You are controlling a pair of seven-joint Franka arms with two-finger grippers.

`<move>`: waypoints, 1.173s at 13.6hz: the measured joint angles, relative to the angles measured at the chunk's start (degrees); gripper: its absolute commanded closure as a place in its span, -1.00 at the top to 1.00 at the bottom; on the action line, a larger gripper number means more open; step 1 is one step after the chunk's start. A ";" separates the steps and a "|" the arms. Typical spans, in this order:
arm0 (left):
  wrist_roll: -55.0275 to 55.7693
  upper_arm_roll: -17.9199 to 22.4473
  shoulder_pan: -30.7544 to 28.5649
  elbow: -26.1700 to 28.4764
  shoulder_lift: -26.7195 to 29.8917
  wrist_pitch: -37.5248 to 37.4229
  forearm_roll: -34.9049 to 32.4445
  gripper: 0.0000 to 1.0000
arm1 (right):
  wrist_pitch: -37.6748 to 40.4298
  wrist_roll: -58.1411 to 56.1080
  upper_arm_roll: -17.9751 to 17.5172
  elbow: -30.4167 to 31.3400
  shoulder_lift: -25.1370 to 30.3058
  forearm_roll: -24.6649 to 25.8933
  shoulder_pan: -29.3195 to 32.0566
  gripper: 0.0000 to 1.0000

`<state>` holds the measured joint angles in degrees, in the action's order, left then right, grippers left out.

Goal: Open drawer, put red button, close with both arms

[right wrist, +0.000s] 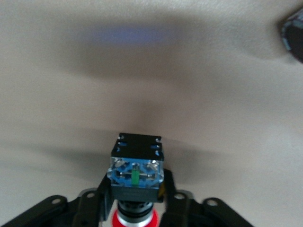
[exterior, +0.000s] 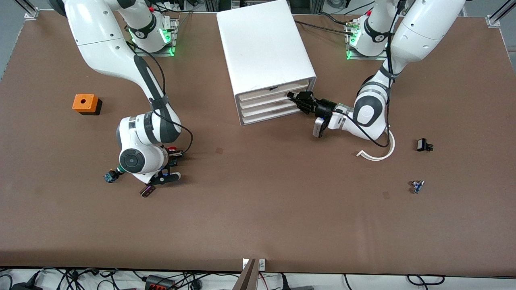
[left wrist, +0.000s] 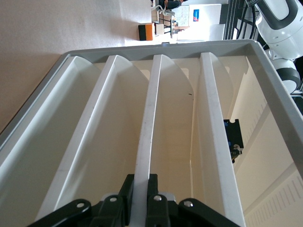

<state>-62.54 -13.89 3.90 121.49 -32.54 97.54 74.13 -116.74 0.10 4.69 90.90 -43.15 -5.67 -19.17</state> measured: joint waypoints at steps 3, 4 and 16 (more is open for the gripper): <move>2.82 0.11 -0.04 -1.25 -0.13 0.14 -0.01 -0.87 | -0.23 -0.09 0.03 -1.01 0.03 0.00 0.03 -1.00; 4.14 0.28 -0.05 -2.28 -0.32 0.30 -0.01 -0.87 | -0.30 -0.14 0.07 -2.57 0.15 0.00 0.05 -1.00; 10.26 3.49 -5.36 -18.68 -6.39 0.01 -7.69 1.00 | 8.78 1.33 -5.47 -23.63 5.90 -0.17 -9.31 -1.00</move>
<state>-52.28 -10.40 -1.46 102.81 -38.94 97.55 66.43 -107.96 1.43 -0.79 67.28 -37.24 -5.85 -28.48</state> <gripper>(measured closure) 0.383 0.595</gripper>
